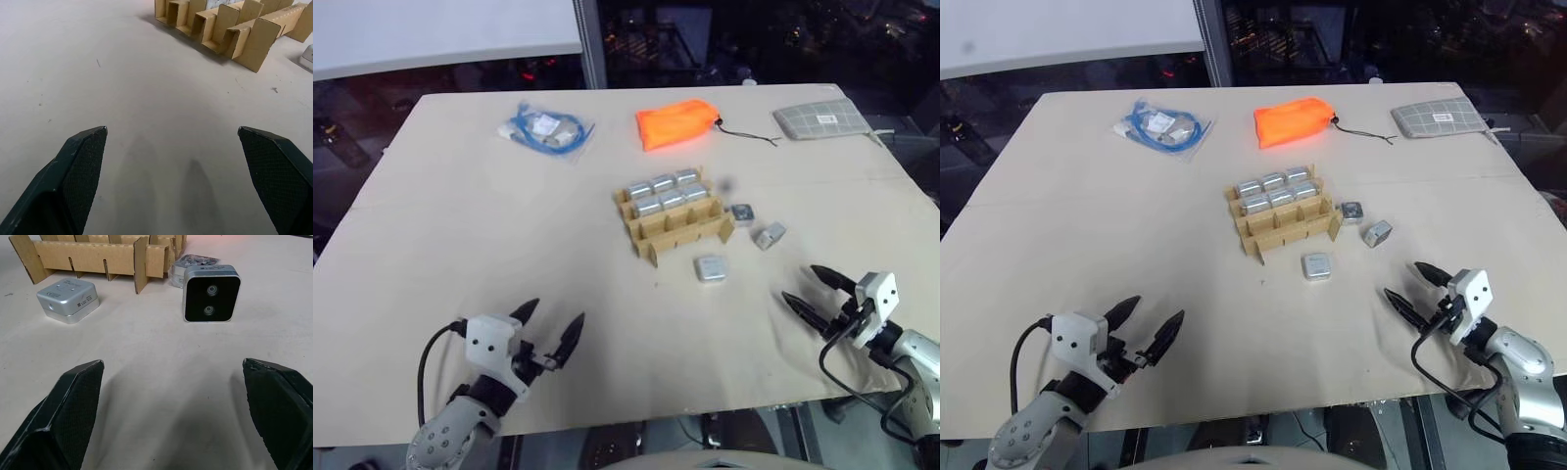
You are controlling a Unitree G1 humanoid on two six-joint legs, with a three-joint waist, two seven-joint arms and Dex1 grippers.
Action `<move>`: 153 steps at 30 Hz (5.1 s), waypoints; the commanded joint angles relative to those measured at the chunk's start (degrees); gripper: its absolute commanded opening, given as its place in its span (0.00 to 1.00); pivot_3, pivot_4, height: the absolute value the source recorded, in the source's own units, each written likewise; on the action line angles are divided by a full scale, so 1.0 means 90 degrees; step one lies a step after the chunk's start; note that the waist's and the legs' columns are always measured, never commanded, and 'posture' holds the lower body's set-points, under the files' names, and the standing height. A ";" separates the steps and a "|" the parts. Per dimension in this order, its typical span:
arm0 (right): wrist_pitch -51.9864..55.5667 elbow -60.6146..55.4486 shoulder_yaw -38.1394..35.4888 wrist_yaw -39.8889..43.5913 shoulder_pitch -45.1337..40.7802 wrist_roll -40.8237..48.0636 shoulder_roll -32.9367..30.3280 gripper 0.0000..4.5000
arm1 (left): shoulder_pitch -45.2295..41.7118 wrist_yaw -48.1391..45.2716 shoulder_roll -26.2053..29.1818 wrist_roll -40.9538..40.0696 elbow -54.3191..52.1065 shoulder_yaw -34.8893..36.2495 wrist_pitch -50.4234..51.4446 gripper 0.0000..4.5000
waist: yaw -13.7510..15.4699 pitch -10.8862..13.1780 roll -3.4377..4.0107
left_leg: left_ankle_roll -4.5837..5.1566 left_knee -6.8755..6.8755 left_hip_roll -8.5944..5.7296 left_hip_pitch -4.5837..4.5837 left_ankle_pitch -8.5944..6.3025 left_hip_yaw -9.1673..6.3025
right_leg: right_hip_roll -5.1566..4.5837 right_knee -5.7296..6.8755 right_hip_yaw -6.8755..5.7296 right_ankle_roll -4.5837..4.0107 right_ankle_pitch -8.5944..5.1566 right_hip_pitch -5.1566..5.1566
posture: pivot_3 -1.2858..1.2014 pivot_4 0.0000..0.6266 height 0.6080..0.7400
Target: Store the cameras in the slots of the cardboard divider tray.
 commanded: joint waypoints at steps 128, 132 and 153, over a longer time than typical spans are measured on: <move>-0.5643 0.0850 0.4588 -0.2191 -0.4050 -0.4303 0.0540 0.42 | -0.2545 -0.2383 0.1634 -0.3180 0.0251 -0.0295 0.2213 0.41 | -0.0166 0.0013 -0.0010 | -0.0076 0.0054 0.0021 0.0004 0.0033 -0.0006 | 0.0023 0.0067 0.0018 -0.0004 0.0002 -0.0013 | 0.52 0.24 1.00; -0.5617 0.0737 0.4600 -0.2180 -0.4018 -0.4311 0.0545 0.42 | -0.2693 -0.2385 0.1611 -0.3127 0.0365 -0.0344 0.2167 0.41 | -0.0164 0.0013 -0.0010 | -0.0076 0.0054 0.0021 0.0004 0.0032 -0.0006 | 0.0023 0.0066 0.0018 -0.0004 0.0002 -0.0013 | 0.52 0.24 1.00; -0.4627 0.0260 0.4199 -0.2009 -0.3545 -0.4004 0.0101 0.99 | -0.3251 -0.2436 0.1372 -0.2878 0.0814 -0.0474 0.2020 0.15 | -0.0151 0.0014 -0.0009 | -0.0076 0.0055 0.0020 0.0004 0.0033 -0.0006 | 0.0022 0.0068 0.0018 -0.0003 0.0002 -0.0012 | 0.52 0.24 1.00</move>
